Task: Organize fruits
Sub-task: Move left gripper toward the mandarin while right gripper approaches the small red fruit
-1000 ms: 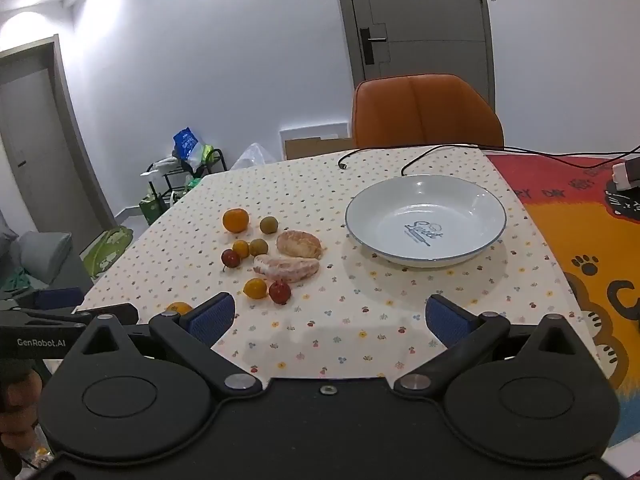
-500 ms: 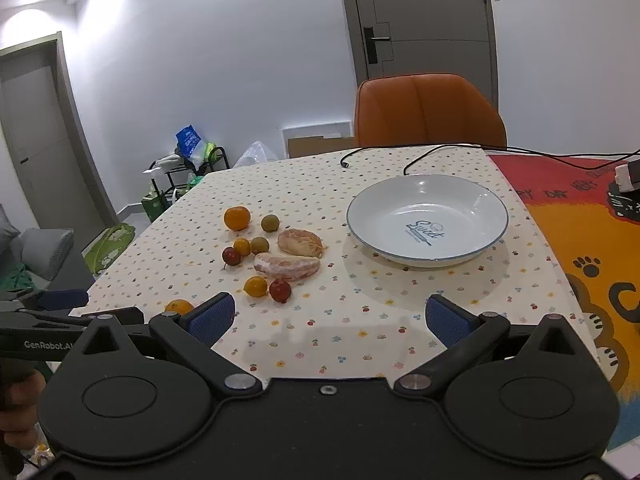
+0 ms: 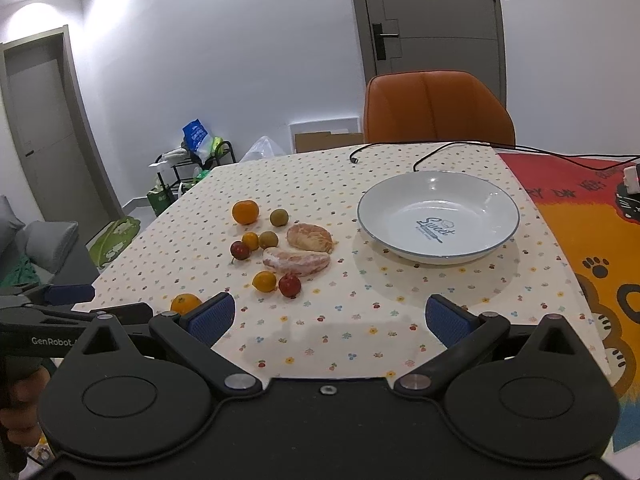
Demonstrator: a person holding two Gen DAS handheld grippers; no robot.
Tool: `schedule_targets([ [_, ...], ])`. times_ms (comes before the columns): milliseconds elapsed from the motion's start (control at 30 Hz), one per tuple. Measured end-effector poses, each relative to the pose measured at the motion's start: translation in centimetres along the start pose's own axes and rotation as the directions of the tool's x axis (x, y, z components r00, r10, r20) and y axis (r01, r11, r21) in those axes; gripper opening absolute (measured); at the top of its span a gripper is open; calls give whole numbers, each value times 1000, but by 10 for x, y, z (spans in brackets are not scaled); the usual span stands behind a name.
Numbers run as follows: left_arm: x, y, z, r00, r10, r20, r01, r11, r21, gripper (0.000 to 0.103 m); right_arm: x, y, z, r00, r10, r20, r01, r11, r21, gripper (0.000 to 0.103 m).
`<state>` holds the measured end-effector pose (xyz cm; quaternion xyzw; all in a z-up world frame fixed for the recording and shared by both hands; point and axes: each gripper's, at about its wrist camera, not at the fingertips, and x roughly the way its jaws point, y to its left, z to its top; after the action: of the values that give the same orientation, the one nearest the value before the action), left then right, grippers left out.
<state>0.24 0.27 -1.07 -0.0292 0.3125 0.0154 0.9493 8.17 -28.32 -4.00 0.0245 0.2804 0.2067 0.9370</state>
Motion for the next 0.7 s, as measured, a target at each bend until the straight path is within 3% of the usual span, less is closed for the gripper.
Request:
schedule_targets([
  [700, 1, 2, 1, 1000, 8, -3, -8, 1000, 6, 103, 0, 3, 0, 1000, 20, -3, -20, 1000, -24, 103],
])
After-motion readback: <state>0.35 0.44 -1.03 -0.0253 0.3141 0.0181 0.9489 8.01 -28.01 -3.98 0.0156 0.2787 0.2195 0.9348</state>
